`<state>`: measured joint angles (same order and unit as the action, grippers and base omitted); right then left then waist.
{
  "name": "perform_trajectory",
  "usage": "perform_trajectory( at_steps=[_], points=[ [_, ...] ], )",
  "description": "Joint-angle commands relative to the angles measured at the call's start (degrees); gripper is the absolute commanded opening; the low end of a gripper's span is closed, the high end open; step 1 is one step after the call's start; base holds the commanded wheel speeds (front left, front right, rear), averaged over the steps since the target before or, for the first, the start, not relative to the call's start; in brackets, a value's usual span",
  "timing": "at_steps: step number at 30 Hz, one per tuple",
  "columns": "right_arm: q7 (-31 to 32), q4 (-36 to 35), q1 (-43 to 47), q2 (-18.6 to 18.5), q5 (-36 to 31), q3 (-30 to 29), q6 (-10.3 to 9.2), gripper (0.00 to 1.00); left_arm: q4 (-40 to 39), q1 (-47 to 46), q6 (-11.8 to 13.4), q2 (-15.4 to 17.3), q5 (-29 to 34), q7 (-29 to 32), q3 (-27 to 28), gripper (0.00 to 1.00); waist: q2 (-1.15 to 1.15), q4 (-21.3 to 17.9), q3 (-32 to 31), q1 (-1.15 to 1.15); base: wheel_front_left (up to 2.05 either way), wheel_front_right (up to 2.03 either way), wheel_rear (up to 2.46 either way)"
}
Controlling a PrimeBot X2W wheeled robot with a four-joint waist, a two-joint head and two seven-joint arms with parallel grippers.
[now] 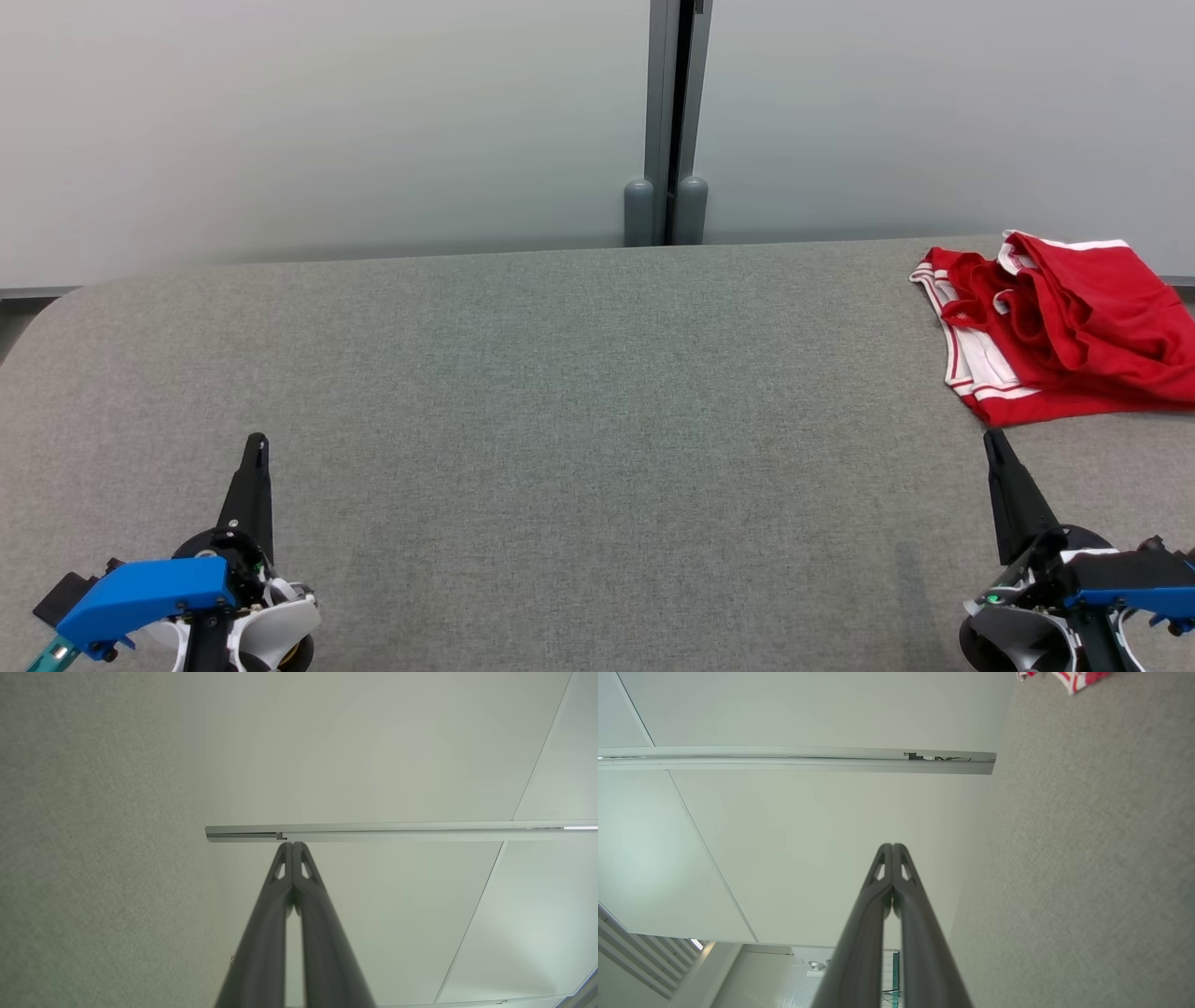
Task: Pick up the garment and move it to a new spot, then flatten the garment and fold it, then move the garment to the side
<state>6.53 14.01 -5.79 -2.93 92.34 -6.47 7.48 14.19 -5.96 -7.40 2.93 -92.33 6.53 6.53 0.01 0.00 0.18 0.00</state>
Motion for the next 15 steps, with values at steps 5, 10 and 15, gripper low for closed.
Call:
perform_trajectory(
  at_steps=[5,10,15],
  points=[
    [0.2,0.1,-0.9,0.1,0.1,-0.2,0.02,0.00,-0.2,-0.6,-0.2,-0.1,-0.1,0.2,0.1,0.00,-0.01,0.0,0.0,0.00,0.00,0.00,0.00],
    [0.2,0.1,-0.8,0.1,0.1,-0.2,0.02,0.00,-0.3,-0.6,-0.2,-0.1,-0.2,0.2,0.1,0.00,-0.01,0.0,0.0,0.00,0.00,0.00,0.00],
    [0.2,0.1,-0.8,0.1,0.1,-0.2,0.02,0.00,-0.3,-0.6,-0.2,-0.1,-0.2,0.2,0.1,0.00,-0.01,0.0,0.0,0.00,0.00,0.00,0.00]
  ],
)
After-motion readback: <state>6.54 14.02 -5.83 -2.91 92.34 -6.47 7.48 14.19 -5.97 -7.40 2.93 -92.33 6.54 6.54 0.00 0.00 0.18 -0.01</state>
